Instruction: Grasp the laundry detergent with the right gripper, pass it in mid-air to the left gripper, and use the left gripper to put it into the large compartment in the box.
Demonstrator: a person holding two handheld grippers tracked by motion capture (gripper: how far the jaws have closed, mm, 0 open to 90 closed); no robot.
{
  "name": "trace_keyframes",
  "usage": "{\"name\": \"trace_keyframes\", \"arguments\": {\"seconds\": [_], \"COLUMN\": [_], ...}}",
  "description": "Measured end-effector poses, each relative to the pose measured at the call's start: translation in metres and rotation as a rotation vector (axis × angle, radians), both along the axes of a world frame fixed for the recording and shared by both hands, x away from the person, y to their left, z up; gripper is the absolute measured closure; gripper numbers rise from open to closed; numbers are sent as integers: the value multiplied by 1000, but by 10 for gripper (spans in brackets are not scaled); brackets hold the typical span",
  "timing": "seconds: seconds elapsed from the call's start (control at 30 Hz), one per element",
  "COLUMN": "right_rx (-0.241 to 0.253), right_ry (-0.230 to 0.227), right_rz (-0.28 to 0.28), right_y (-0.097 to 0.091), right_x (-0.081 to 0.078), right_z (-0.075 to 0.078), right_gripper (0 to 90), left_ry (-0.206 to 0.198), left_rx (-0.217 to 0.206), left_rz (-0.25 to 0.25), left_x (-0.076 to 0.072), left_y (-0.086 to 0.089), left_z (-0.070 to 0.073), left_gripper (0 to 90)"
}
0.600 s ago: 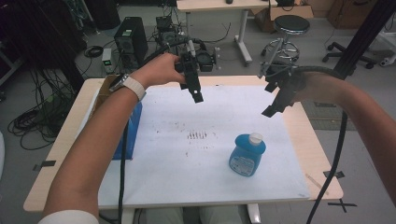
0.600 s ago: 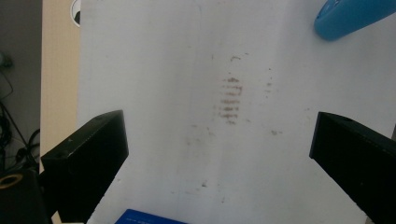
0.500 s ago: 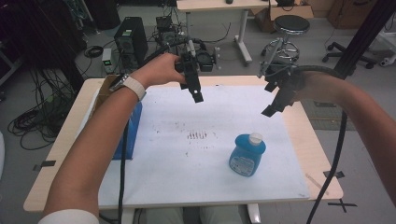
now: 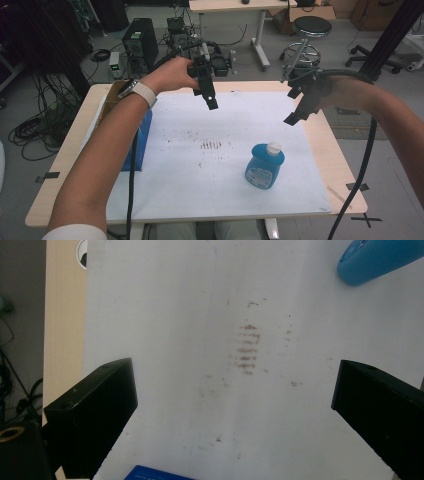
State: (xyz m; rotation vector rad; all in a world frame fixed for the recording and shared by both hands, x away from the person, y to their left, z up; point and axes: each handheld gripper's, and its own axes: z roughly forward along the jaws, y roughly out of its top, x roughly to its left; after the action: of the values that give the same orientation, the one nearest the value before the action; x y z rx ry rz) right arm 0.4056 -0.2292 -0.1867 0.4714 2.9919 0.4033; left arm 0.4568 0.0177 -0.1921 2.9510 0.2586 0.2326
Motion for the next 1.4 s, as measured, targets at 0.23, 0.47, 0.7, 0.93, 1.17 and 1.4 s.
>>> {"name": "trace_keyframes", "arguments": {"seconds": [0.23, 0.47, 0.7, 0.93, 1.17, 1.4], "right_rx": [-2, 10, 6, 31, 47, 66], "right_ry": [-7, -11, -7, -13, -2, 25], "right_rz": [-8, -18, -27, -31, -51, -63], "right_y": [-6, -13, -19, -26, -31, -31], "right_x": [-13, -30, -45, -58, -68, -76], "right_z": [6, 10, 4, -1, -6, -12], "right_gripper": [48, 47, 45, 42, 42, 40], "left_ry": [-6, -15, -21, -20, -23, -23], "left_rx": [-10, -4, -1, 14, 7, 3], "left_rz": [6, 2, -4, -14, -11, -10], "left_x": [-1, -4, -7, -10, -11, -12], "left_y": [1, 1, 0, -1, 0, 1], "left_z": [2, 3, 4, 3, 4, 6], "left_gripper": [49, 49, 49, 49, 48, 48]}}
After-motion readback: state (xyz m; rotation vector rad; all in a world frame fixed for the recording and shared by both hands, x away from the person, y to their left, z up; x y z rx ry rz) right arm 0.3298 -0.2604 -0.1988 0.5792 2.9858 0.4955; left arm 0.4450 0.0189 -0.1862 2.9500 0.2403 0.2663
